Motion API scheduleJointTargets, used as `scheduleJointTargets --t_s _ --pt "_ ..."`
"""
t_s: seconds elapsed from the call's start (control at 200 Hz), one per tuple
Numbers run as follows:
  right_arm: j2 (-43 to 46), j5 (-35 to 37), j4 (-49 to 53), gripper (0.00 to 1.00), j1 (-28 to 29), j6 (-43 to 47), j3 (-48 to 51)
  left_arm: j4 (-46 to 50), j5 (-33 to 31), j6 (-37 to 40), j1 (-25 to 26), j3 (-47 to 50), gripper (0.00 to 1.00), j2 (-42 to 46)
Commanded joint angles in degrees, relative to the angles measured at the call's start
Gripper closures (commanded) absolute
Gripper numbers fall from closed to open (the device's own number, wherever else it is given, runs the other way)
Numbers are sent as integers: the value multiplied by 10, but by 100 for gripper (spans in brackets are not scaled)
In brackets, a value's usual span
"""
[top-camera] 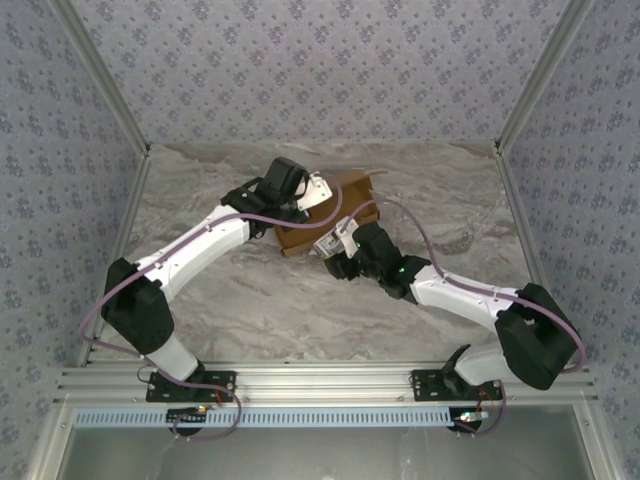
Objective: Fold the paper box
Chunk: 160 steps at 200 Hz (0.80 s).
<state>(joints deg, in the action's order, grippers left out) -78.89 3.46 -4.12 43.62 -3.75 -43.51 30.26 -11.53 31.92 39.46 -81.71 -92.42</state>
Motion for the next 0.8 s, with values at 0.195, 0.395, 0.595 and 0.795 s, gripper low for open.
scheduleJointTargets --t_s 0.195,0.395,0.595,0.795 --pt "-87 99 -38 55 -25 -85 -95 4 12 -2 7 1 100 11" --pt "-145 138 -39 55 -26 -110 -141 2 12 -2 9 2 100 9" --pt "-186 170 -54 55 -27 -121 -167 1 11 0 10 2 100 8" --pt "-223 184 -73 55 -26 -138 -189 1 13 1 9 1 100 8"
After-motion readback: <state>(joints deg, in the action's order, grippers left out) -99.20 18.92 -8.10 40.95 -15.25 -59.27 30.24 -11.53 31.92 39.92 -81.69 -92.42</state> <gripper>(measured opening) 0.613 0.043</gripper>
